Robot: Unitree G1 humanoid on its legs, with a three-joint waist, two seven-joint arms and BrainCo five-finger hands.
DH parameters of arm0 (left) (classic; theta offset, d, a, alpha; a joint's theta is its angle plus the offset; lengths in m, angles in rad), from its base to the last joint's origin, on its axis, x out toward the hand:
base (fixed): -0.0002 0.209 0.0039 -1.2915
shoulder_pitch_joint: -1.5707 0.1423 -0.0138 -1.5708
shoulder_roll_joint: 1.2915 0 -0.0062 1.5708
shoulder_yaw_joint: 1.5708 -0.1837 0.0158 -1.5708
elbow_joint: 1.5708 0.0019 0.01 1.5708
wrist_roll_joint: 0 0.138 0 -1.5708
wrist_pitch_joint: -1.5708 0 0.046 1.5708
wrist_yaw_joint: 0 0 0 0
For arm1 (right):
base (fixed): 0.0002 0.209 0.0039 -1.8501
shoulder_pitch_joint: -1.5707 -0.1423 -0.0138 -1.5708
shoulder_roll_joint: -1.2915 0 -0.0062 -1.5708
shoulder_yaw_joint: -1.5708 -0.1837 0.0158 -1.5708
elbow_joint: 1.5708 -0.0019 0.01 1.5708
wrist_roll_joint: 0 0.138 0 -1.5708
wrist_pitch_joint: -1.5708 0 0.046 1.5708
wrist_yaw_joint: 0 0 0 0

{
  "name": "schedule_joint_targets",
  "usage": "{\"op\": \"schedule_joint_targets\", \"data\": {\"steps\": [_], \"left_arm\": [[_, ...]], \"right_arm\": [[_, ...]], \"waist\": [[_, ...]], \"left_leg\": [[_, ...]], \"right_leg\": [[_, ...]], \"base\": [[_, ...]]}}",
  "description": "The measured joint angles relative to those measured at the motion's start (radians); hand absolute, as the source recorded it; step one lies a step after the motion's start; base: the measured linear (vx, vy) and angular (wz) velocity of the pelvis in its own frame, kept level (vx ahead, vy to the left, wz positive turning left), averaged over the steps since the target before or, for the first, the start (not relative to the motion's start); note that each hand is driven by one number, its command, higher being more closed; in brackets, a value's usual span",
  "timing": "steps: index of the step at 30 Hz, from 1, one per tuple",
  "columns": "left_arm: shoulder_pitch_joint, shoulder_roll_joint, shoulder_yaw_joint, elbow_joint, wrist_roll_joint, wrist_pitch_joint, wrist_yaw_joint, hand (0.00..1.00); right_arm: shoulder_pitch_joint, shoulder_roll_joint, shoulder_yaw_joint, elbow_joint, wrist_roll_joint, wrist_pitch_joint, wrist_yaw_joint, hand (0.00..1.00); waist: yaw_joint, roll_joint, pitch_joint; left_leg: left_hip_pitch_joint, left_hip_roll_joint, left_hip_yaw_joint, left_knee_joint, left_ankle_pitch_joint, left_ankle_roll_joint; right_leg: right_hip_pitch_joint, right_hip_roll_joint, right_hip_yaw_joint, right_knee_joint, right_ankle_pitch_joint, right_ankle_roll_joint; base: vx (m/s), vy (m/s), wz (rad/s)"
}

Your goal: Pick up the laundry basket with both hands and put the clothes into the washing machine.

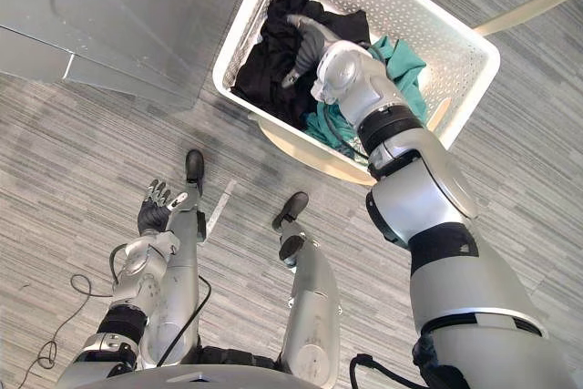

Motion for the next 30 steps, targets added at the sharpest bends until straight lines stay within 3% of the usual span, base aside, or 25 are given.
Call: {"op": "schedule_joint_targets", "data": {"steps": [8, 9, 16, 19, 23, 30], "left_arm": [[0.0, 0.0, 0.002, 0.001, -0.006, 0.002, 0.0, 0.0], [-0.001, -0.001, 0.002, 0.002, -0.016, 0.002, 0.0, 0.0], [-0.026, -0.001, 0.006, 0.017, -0.018, 0.001, 0.003, 0.0], [-0.045, -0.006, 0.014, 0.027, -0.036, 0.001, 0.026, 0.0], [-0.061, -0.021, 0.042, 0.026, -0.038, 0.0, 0.05, 0.0], [-0.054, -0.022, 0.039, -0.018, -0.033, 0.0, 0.068, 0.0]], "right_arm": [[0.044, -0.002, -0.022, -0.007, -0.037, -0.005, 0.0, 0.0], [0.055, -0.002, -0.031, -0.008, -0.037, -0.006, 0.0, 1.0], [0.102, 0.022, -0.094, -0.018, -0.037, -0.009, -0.049, 1.0], [0.144, 0.08, -0.208, -0.025, -0.026, -0.009, -0.155, 1.0], [0.181, 0.134, -0.332, -0.055, 0.013, -0.001, -0.232, 1.0], [0.313, 0.148, -0.593, -0.407, 0.051, 0.038, -0.379, 1.0]], "waist": [[0.001, 0.0, -0.001], [0.001, 0.0, -0.001], [-0.003, 0.0, -0.008], [-0.005, 0.0, -0.008], [-0.002, -0.001, -0.008], [-0.03, -0.001, -0.008]], "left_leg": [[-0.002, 0.005, 0.002, 0.007, 0.0, 0.0], [-0.002, 0.005, 0.003, 0.01, 0.0, 0.0], [-0.006, 0.008, 0.014, 0.015, -0.003, 0.006], [-0.005, 0.013, 0.022, 0.021, 0.001, 0.0], [-0.005, 0.021, 0.036, 0.034, 0.0, 0.001], [0.004, 0.037, 0.046, 0.076, -0.008, 0.01]], "right_leg": [[-0.011, -0.003, 0.003, 0.026, -0.013, -0.005], [-0.012, -0.003, 0.005, 0.028, -0.013, -0.005], [-0.032, -0.006, 0.018, 0.046, -0.014, -0.008], [-0.036, -0.003, 0.026, 0.05, -0.013, -0.009], [-0.045, 0.002, 0.041, 0.054, -0.01, -0.013], [-0.026, 0.01, 0.049, 0.066, -0.007, -0.017]], "base": [[0.03, -0.046, 0.0], [0.02, -0.031, -0.03], [0.01, -0.033, -0.04], [0.03, -0.05, -0.07], [0.02, -0.04, -0.11], [0.01, -0.037, -0.05]]}}
